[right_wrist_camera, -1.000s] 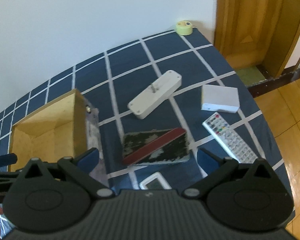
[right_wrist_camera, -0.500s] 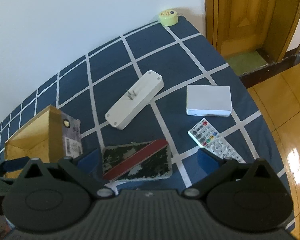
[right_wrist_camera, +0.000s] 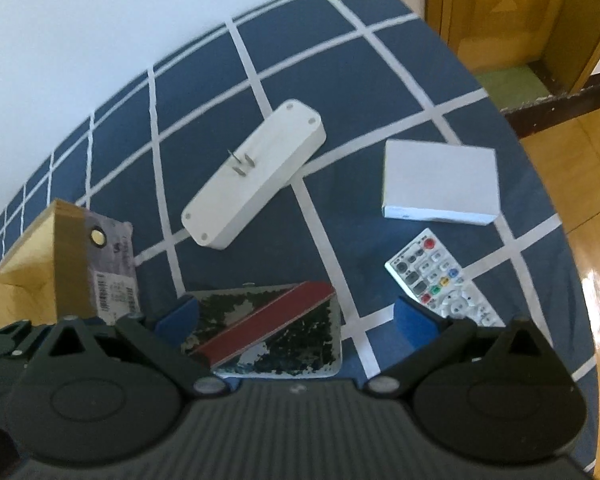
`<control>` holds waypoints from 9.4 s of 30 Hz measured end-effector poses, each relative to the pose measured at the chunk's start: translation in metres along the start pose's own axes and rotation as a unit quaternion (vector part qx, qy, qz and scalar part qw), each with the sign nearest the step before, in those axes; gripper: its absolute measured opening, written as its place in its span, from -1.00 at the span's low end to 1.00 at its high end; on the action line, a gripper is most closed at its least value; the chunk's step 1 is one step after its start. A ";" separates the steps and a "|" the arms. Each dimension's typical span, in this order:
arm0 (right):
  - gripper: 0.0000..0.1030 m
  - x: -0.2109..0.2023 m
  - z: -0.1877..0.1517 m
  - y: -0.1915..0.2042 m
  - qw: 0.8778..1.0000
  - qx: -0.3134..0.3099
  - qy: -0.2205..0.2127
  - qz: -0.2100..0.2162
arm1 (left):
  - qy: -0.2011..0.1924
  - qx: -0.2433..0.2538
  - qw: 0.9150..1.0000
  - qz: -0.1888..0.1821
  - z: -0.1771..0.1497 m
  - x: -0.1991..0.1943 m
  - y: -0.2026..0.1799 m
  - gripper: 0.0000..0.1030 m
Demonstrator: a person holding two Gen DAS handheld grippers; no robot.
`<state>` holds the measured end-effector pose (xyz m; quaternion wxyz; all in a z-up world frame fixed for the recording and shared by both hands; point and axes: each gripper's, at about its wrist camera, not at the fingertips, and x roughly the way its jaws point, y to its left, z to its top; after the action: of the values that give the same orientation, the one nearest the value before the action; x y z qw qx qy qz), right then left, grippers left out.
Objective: Organize objects
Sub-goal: 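Move both tools toward the dark case with the red strap, then close the left tool on the dark case while the right tool grips it too, then carry the held case with both tools into the cardboard box and lower it, then open both tools to release the case and lift out of the box, then move both tools toward the white remotes on the bed, then grasp the white screen handset with the left tool while the right grasps the white remote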
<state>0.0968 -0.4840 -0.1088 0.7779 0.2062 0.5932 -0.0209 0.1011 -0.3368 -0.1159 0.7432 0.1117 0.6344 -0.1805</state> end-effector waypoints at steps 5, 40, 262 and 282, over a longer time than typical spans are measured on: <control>0.99 0.022 0.001 -0.001 1.000 -0.005 0.025 -0.004 | 0.023 -0.011 1.000 -0.007 -0.001 0.019 0.004 1.00; 0.56 0.090 -0.001 0.010 0.995 -0.020 0.092 -0.016 | 0.077 -0.055 0.993 -0.064 0.001 0.074 0.028 0.71; 1.00 -0.039 -0.200 -0.002 0.939 0.322 -0.099 -0.065 | 0.026 0.329 0.942 -0.066 -0.081 -0.005 -0.035 1.00; 0.95 0.020 -0.213 -0.026 0.902 0.426 -0.052 -0.049 | 0.090 0.382 0.915 -0.089 -0.079 0.056 -0.051 1.00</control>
<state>-0.0994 -0.4302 -0.1804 0.6436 0.4873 0.4958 -0.3200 0.0155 -0.3593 -0.1811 0.5646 0.3463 0.5886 -0.4635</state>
